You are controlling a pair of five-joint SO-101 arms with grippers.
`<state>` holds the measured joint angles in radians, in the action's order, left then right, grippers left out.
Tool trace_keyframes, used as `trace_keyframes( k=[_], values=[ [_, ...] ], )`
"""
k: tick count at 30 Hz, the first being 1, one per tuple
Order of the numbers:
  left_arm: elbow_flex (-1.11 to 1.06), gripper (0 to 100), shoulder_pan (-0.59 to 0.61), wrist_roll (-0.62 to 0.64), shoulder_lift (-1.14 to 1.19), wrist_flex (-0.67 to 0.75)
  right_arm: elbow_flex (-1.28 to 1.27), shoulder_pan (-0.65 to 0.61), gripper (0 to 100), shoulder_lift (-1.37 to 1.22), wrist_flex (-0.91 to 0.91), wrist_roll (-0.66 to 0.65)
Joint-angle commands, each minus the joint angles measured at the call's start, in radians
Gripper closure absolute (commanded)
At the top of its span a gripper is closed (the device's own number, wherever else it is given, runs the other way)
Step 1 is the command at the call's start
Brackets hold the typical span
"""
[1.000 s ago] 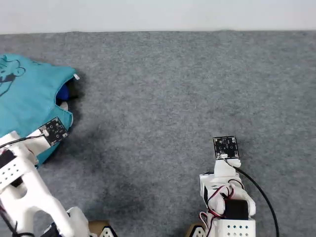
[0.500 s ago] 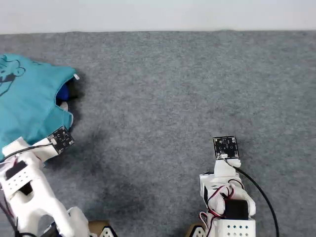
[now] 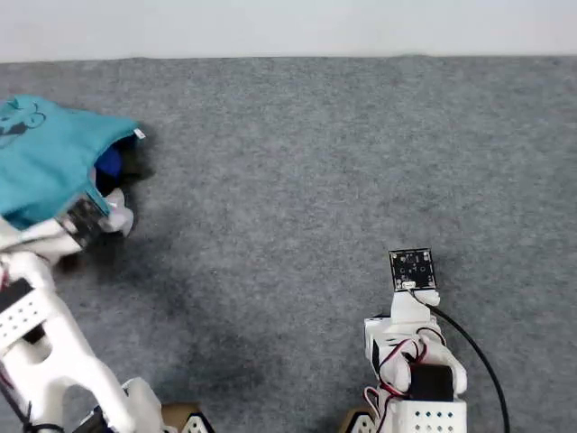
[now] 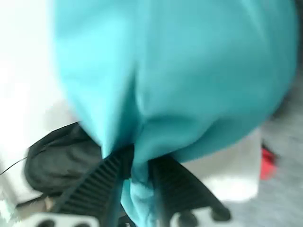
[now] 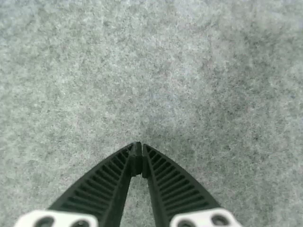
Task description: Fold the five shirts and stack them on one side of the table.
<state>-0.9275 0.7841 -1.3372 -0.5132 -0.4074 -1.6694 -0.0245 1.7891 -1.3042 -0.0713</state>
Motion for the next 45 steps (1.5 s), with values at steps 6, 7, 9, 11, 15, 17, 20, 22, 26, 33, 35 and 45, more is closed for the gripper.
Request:
trace_keyframes(
  k=[6,7,9,11,15,17,20,22,26,33,35,45],
  values=[
    [0.133,96,-0.018,0.025,-0.032,-0.078,-0.014,0.004,98.9,0.015,-0.001,-0.009],
    [0.133,94,-0.018,-0.003,-0.032,-0.121,-0.014,0.004,98.9,0.015,-0.001,-0.009],
    [0.133,89,-0.014,-0.038,-0.032,-0.199,-0.014,0.004,98.9,0.015,-0.001,-0.009],
    [0.133,85,-0.014,-0.060,-0.032,-0.261,-0.014,0.004,98.9,0.015,-0.001,-0.009],
    [0.133,84,-0.015,-0.087,-0.032,-0.325,-0.014,0.004,98.9,0.015,-0.001,-0.009],
    [0.133,84,-0.017,-0.087,-0.032,-0.331,-0.014,0.004,98.9,0.015,-0.001,-0.009],
    [0.133,85,-0.017,-0.087,-0.032,-0.330,-0.014,0.004,98.9,0.015,-0.001,-0.009],
    [0.133,91,-0.018,-0.087,-0.032,-0.330,-0.014,0.004,98.9,0.015,-0.001,-0.009],
    [0.143,99,-0.025,-0.086,-0.034,-0.327,-0.014,0.004,98.9,0.015,-0.001,-0.009],
    [0.179,99,-0.052,-0.018,-0.181,-0.330,-0.014,0.004,98.9,0.015,-0.001,-0.009],
    [0.179,99,-0.080,0.043,-0.265,-0.330,-0.014,0.004,98.9,0.015,-0.001,-0.009],
    [0.191,99,-0.364,0.598,-0.667,-0.324,-0.014,0.004,98.9,0.015,-0.001,-0.009]
  ],
)
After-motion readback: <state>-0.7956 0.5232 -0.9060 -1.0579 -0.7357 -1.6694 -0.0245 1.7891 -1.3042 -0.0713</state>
